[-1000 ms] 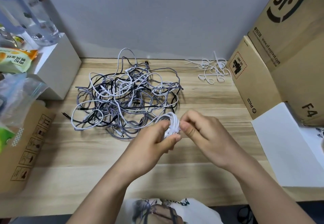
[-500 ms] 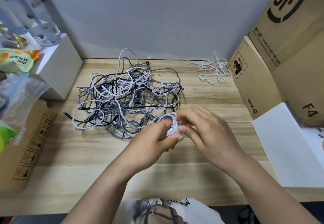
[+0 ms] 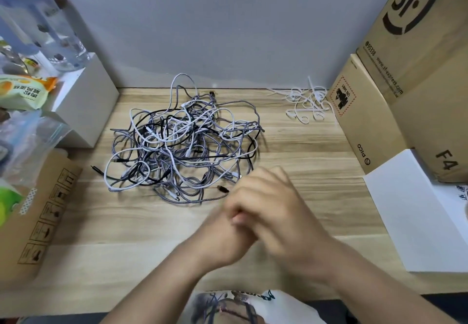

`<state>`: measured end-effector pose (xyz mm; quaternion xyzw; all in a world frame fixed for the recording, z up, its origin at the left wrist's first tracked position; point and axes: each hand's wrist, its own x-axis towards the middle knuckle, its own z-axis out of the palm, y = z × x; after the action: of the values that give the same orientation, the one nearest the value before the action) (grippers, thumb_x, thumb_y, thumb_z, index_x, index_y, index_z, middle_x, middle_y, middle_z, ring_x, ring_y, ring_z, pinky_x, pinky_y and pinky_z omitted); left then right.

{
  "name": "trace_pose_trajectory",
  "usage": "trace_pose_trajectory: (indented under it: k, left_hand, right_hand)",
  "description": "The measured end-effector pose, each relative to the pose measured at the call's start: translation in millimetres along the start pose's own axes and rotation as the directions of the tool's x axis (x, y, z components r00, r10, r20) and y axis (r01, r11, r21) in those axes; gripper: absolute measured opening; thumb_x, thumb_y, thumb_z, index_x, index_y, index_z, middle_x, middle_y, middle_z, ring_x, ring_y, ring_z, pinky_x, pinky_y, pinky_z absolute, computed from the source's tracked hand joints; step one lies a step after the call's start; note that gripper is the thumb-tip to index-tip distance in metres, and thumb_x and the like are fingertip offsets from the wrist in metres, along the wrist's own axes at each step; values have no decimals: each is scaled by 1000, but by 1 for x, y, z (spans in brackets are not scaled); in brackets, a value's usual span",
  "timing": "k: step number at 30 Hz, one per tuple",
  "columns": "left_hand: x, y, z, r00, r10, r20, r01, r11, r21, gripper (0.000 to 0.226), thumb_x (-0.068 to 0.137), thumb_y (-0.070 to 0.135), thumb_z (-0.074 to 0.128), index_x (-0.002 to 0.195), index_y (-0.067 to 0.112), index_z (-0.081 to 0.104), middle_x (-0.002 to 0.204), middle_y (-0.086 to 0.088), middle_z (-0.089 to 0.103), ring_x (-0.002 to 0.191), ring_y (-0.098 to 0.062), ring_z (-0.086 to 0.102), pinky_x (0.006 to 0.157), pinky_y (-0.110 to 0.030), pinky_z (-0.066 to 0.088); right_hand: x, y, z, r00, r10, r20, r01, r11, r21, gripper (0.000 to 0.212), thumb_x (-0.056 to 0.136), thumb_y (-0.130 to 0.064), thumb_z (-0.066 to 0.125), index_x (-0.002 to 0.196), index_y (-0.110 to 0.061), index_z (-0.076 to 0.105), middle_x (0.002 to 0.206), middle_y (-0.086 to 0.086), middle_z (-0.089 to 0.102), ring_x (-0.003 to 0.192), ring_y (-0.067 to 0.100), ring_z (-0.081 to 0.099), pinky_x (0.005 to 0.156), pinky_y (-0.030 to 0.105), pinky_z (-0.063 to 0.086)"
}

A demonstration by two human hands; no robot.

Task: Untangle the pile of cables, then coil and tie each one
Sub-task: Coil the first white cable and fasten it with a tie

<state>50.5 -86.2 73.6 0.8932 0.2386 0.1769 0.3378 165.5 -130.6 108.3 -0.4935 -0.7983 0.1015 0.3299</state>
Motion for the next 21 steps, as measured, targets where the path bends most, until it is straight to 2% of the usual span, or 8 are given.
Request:
trace_pose_trajectory:
  k: [2, 4, 6, 8, 10, 13, 18, 21]
  left_hand:
    - [-5, 6, 5, 999, -39, -23, 40, 998, 48, 29, 82, 16, 31, 108, 28, 31, 98, 14, 25, 103, 22, 15, 85, 12, -6]
    - [4, 7, 5, 992, -25, 124, 60, 957, -284, 30, 77, 22, 39, 99, 11, 55, 96, 21, 34, 99, 32, 30, 82, 12, 18]
    - [8, 7, -2, 961, -126, 247, 255, 750, -610, 14, 69, 15, 50, 62, 10, 61, 62, 20, 49, 62, 12, 52, 54, -2, 36]
    - [8, -2, -2, 911, -171, 376, 403, 567, -718, 31, 80, 18, 47, 52, 19, 57, 47, 11, 50, 40, 2, 40, 38, -11, 24]
    - [7, -4, -7, 887, -178, 426, 454, 503, -735, 38, 87, 31, 42, 57, 22, 64, 46, 7, 50, 37, 1, 35, 37, -16, 13]
    - [9, -18, -12, 874, -169, 456, 481, 438, -759, 39, 88, 38, 41, 61, 18, 62, 46, 3, 50, 35, 0, 35, 37, -13, 9]
    - [18, -22, -2, 859, -318, 401, 500, 353, -791, 17, 79, 28, 58, 86, 12, 55, 58, -1, 59, 43, -4, 50, 33, -13, 25]
    - [21, -32, 14, 844, -452, 289, 477, 388, -788, 63, 65, 17, 72, 118, 19, 38, 76, -6, 57, 61, -13, 56, 43, -21, 42]
  right_hand:
    - [3, -10, 9, 999, -13, -46, 16, 998, 68, 17, 88, -16, 44, 78, -17, 59, 77, -5, 58, 76, 14, 45, 72, 29, 26]
    - [5, -3, 8, 992, 68, -104, -49, 983, 176, 14, 88, -22, 50, 79, -18, 59, 78, -8, 58, 76, 11, 46, 72, 30, 30]
    - [4, 13, 4, 972, 184, -143, -150, 963, 222, 15, 87, -32, 54, 81, -20, 61, 80, -13, 58, 79, 7, 49, 74, 32, 35]
    - [-5, 31, 1, 949, 299, -94, -263, 923, 282, 22, 85, -46, 55, 85, -25, 62, 82, -18, 58, 80, 3, 53, 75, 30, 40]
    - [-17, 43, 1, 906, 420, 54, -396, 794, 461, 38, 80, -63, 54, 92, -28, 63, 85, -17, 62, 79, 2, 59, 73, 24, 46]
    - [-39, 54, 6, 852, 472, 224, -505, 632, 588, 41, 76, -59, 64, 102, -28, 63, 90, -4, 70, 86, 21, 68, 83, 46, 52]
    - [-48, 56, 12, 809, 586, 40, -540, 716, 443, 22, 70, -41, 69, 90, -38, 63, 85, -18, 68, 79, 3, 64, 77, 28, 50]
    - [-50, 62, 9, 755, 656, -18, -608, 710, 356, 17, 69, -39, 66, 81, -47, 57, 79, -33, 63, 73, -6, 60, 67, 15, 44]
